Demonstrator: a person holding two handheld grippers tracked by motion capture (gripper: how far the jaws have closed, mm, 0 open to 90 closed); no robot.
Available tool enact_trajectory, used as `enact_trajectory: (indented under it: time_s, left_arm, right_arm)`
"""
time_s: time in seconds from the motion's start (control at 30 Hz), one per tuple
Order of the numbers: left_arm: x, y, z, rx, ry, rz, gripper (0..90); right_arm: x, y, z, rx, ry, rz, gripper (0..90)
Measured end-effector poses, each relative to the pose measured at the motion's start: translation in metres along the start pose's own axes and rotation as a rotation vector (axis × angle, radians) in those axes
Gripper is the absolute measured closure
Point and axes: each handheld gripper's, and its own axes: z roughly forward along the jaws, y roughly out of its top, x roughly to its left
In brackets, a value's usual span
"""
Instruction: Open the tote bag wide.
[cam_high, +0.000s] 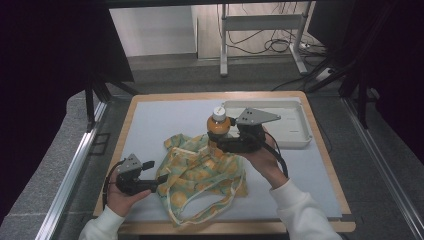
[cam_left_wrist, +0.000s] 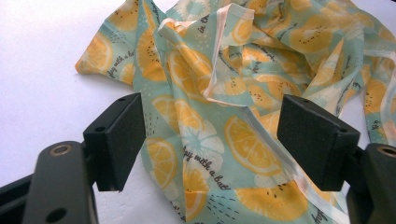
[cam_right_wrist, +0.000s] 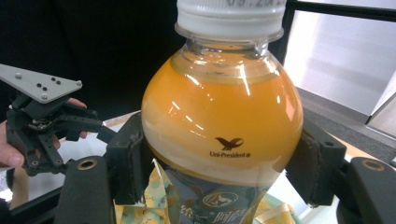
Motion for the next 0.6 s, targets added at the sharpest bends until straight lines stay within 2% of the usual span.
enact_trajectory:
  time_s: [0.17,0.6]
  left_arm:
    - [0.0,0.0,0.0,-0.002,-0.005,0.0,23.9]
    - [0.0,0.0,0.0,0.01,-0.006,0.0,23.8]
  right_arm:
    - [-0.004,0.005,0.0,-0.012,-0.011,0.015,31.8]
    - [-0.014,0.018,-0.006,-0.031,-0.042,0.012,31.8]
